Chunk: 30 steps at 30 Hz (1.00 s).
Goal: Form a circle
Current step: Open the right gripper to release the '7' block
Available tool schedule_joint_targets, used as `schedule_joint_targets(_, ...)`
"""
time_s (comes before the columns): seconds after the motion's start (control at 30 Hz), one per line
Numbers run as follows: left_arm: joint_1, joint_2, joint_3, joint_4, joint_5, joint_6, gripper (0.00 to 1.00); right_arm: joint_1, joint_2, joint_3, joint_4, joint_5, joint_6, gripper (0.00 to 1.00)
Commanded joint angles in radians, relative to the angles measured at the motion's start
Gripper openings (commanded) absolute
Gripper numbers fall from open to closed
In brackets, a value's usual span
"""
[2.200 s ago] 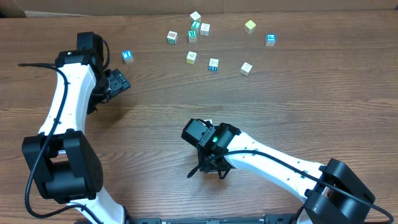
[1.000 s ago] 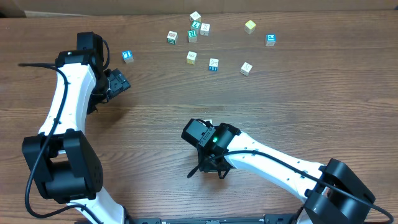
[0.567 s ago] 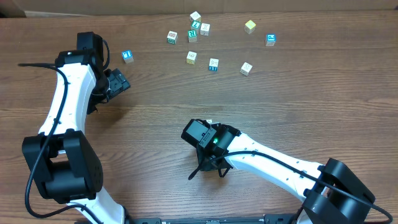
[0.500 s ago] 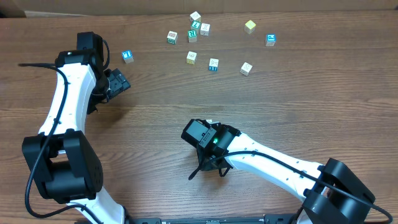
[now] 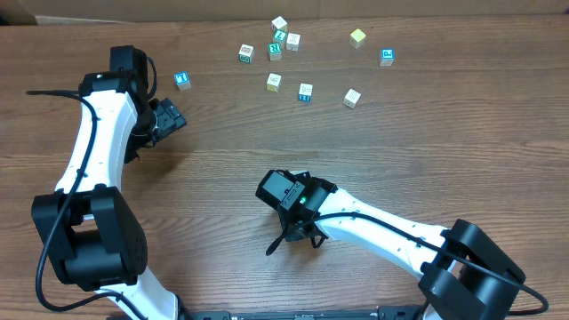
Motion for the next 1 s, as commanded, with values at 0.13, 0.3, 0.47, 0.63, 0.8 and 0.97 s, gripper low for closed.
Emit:
schedule_joint_targets(0.13,-0.001,0.0,0.021,0.0,-0.012,0.011,1.0,0.004,0.007,-0.005,0.006,0.022,-0.031,0.38)
schedule_joint_targets(0.3,-0.001,0.0,0.021,0.0,-0.012,0.011,1.0,0.004,0.013,-0.005,0.006,0.022,-0.031,0.47)
schedule_joint_targets(0.47,-0.001,0.0,0.021,0.0,-0.012,0.011,1.0,0.004,0.02,-0.005,0.001,0.021,-0.031,0.61)
schedule_joint_targets(0.63,-0.001,0.0,0.021,0.0,-0.012,0.011,1.0,0.004,0.024,-0.005,-0.015,-0.03,-0.063,0.6)
schedule_joint_targets(0.8,-0.001,0.0,0.021,0.0,-0.012,0.011,1.0,0.004,0.035,-0.005,-0.014,-0.072,-0.103,0.6)
schedule_joint_targets(0.97,-0.001,0.0,0.021,0.0,-0.012,0.011,1.0,0.004,0.061,-0.007,-0.006,-0.108,-0.185,0.61)
